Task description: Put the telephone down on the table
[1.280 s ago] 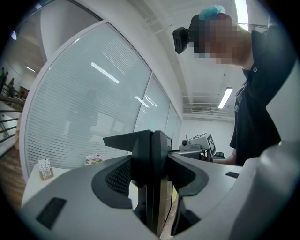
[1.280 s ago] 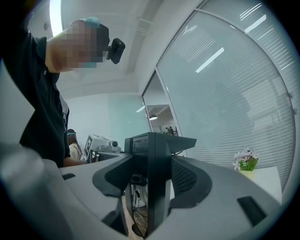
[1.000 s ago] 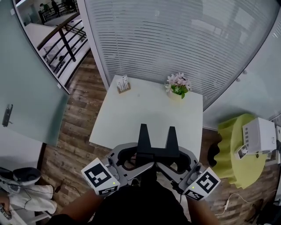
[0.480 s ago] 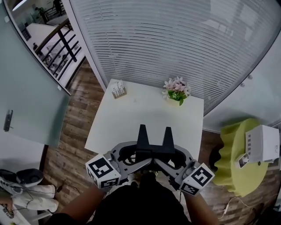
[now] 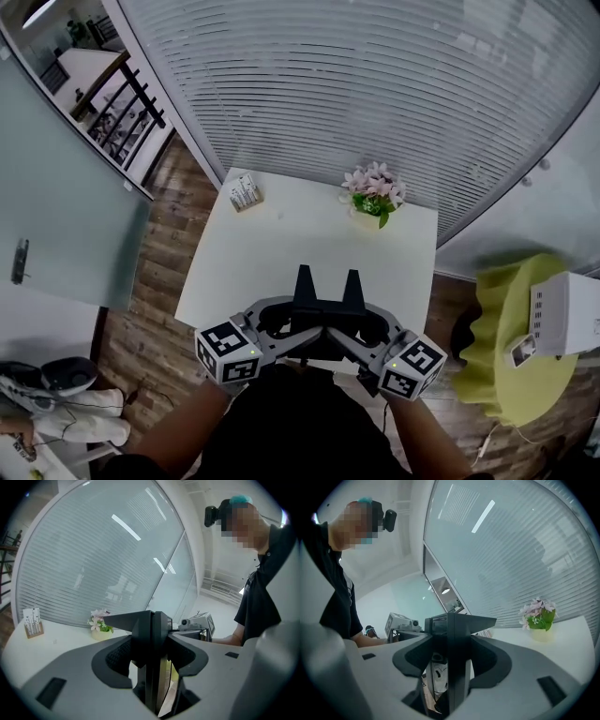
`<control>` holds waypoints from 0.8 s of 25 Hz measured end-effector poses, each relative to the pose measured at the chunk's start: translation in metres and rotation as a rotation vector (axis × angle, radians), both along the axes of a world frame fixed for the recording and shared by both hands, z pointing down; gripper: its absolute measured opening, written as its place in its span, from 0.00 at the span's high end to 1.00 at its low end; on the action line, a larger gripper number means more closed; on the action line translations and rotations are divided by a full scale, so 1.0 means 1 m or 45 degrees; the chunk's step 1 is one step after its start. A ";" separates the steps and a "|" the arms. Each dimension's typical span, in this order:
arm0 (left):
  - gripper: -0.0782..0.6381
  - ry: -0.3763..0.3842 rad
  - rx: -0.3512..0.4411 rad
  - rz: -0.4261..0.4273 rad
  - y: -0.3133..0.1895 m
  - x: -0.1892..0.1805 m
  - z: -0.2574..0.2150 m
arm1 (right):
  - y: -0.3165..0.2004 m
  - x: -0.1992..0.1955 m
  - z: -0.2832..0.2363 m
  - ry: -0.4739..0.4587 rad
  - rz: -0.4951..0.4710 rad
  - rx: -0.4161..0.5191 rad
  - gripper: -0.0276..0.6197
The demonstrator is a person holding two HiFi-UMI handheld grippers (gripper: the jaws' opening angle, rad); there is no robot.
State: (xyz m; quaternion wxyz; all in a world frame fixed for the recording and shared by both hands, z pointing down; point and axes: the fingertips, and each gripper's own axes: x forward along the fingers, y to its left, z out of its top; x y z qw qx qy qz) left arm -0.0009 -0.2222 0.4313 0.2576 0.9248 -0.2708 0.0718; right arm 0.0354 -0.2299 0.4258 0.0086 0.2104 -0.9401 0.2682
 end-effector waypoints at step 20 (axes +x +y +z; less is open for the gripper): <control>0.57 0.079 -0.434 0.148 -0.069 -0.014 0.150 | -0.067 -0.014 0.149 0.113 0.099 -0.440 0.56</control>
